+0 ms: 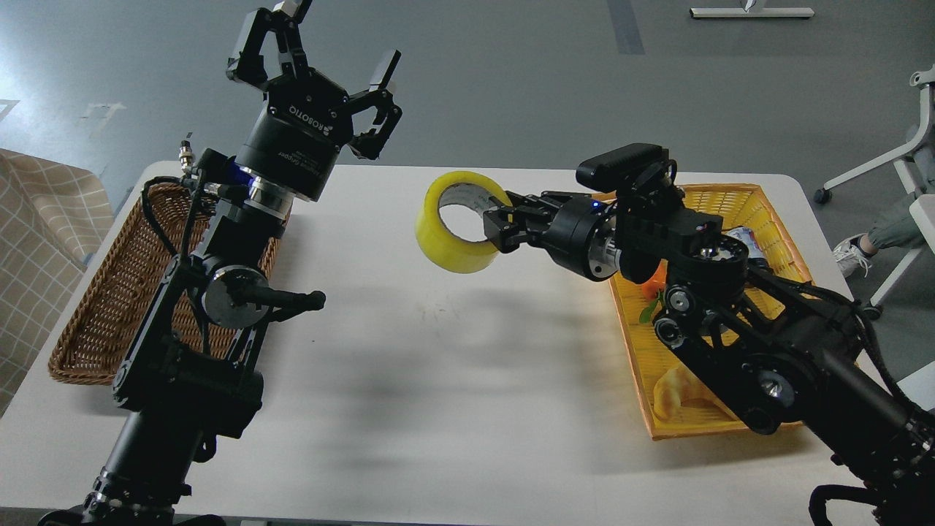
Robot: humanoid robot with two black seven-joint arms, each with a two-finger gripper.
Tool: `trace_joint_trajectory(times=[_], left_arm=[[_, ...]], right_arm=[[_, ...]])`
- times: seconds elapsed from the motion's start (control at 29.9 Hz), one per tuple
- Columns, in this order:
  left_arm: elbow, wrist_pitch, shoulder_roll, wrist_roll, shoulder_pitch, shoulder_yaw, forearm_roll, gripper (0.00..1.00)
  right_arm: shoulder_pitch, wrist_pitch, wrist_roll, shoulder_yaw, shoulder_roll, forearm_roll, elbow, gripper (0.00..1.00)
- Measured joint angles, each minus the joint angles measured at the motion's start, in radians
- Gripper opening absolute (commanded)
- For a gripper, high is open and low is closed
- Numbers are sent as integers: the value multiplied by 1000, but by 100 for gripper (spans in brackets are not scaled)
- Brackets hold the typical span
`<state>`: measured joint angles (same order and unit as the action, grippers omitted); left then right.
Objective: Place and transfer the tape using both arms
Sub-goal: 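Lift the tape roll out of the tray and carry it toward the table center, then lower the tape roll onto the table and open the right gripper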
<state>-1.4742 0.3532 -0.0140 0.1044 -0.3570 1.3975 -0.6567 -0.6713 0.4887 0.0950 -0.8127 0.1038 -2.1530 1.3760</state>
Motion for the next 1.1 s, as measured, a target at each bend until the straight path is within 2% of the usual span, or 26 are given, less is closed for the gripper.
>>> trace_joint_trajectory(times=[0.33,1.1], left_arm=[[0,0,-1,0,9,2,2,98],[-5,3,-3,1,27,17,8,98]], right_arm=[[114,0,0,39,-91,-29,-13,9],[213,0,0,72,-87,-29,-58,10]])
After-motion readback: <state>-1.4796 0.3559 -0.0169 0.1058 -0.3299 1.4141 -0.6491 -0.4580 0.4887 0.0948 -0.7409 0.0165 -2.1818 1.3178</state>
